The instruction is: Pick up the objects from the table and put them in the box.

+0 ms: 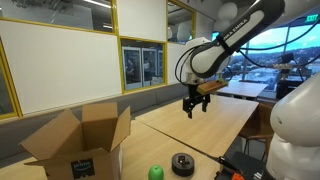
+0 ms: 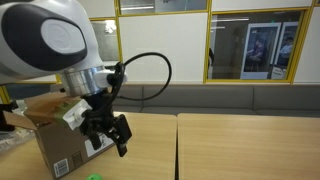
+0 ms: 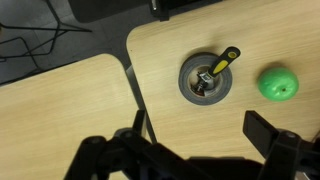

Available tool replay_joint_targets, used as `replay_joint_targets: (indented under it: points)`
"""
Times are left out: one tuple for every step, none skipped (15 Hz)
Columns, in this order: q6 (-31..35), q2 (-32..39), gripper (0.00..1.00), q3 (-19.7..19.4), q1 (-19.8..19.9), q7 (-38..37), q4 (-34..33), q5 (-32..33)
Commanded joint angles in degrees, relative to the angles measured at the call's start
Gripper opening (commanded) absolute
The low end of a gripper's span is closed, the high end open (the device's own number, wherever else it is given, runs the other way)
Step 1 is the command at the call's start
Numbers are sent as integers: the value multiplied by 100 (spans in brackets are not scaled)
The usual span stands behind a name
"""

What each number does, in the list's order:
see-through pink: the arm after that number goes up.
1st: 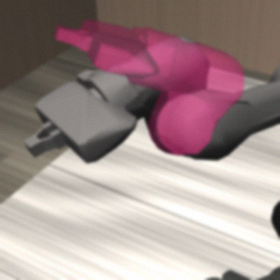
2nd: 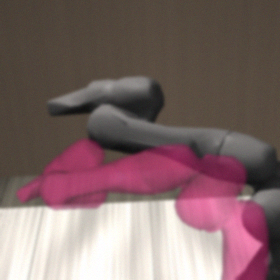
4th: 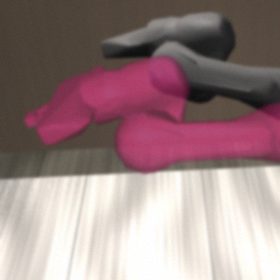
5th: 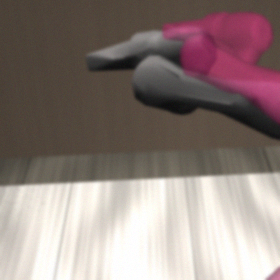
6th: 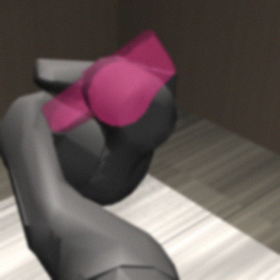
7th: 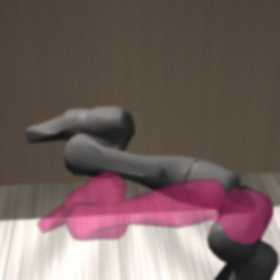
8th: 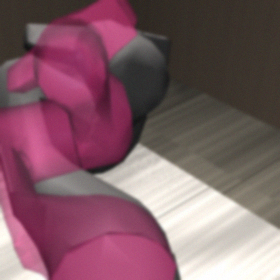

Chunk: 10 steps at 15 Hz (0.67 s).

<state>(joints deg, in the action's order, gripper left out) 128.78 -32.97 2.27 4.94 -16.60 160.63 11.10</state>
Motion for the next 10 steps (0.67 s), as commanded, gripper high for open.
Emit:
replay_joint_targets:
  points:
    - [676, 685, 100, 216, 159, -847, -5, -290]
    - [811, 864, 100, 213, 144, -1021, -6, -418]
    - [936, 1024, 100, 211, 123, -1174, -12, -544]
    - [1093, 1197, 100, 192, 89, -1289, -15, -716]
    - [1252, 1367, 100, 165, 57, -1374, -21, -904]
    - [1414, 1552, 100, 150, 33, -1446, -26, -1086]
    - [1594, 1717, 100, 131, 0, -1481, -33, -1276]
    - [1784, 1893, 100, 117, -35, -1493, -39, -1461]
    - [1984, 2075, 100, 103, -67, -1488, -44, -1642]
    - [2215, 2289, 100, 83, -110, -1466, -49, -1853]
